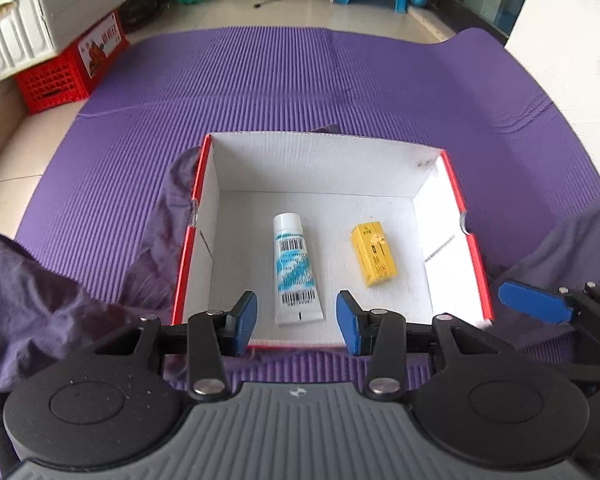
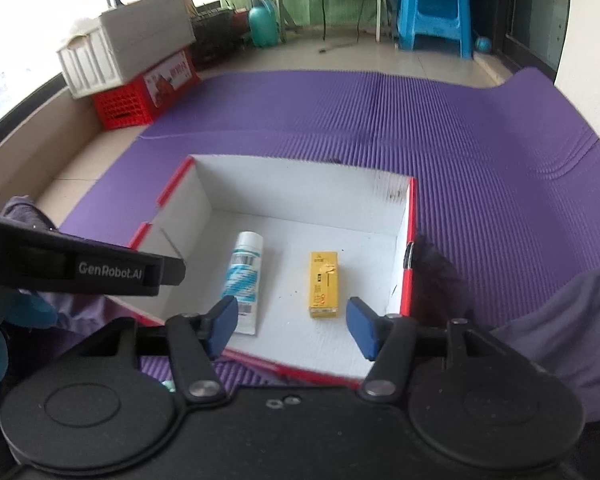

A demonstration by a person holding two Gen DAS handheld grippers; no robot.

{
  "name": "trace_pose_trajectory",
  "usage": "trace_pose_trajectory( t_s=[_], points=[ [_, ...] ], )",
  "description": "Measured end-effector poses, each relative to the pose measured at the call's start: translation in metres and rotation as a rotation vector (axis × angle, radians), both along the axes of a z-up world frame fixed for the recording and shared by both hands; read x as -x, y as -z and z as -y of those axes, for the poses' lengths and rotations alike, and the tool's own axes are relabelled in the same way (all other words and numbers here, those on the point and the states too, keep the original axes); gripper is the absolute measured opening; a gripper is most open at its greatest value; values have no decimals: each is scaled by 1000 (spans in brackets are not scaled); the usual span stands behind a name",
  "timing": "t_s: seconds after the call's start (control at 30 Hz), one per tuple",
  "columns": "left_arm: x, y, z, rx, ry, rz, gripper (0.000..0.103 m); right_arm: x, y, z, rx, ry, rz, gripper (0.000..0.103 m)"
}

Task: Organize rigid objects
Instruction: 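Open both grippers and withdraw them back toward the remaining items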

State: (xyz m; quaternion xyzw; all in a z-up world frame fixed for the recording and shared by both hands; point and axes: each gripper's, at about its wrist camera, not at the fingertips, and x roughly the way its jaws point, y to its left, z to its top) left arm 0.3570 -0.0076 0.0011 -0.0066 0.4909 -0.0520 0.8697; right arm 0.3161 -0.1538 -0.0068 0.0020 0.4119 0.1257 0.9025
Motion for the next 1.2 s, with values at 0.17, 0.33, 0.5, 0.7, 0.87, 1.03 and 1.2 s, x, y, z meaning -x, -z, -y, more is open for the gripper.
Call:
trace_pose_trajectory(
  t_s=[0.17,0.33,0.5,0.7,0.87,1.03,1.2],
  points=[
    [30,-18,-2,2,6,46,42,29,-17,0,-8,-16,47,64],
    [66,-33,2,-9,30,107,51,56,-28,5,-25,-15,75,72],
    [103,-47,8,-29,70,195,67,85,-32,12,-51,-24,98,77],
    [139,-50,5,-3,56,233,67,116,-34,19,-89,-38,127,85],
    [163,-50,1,0,32,266,75,141,-34,20,-112,-52,170,93],
    [184,-51,-2,9,21,290,75,164,-35,20,-116,-73,234,99],
    [200,-48,-4,-6,-1,302,82,180,-32,20,-125,-91,267,103]
  ],
)
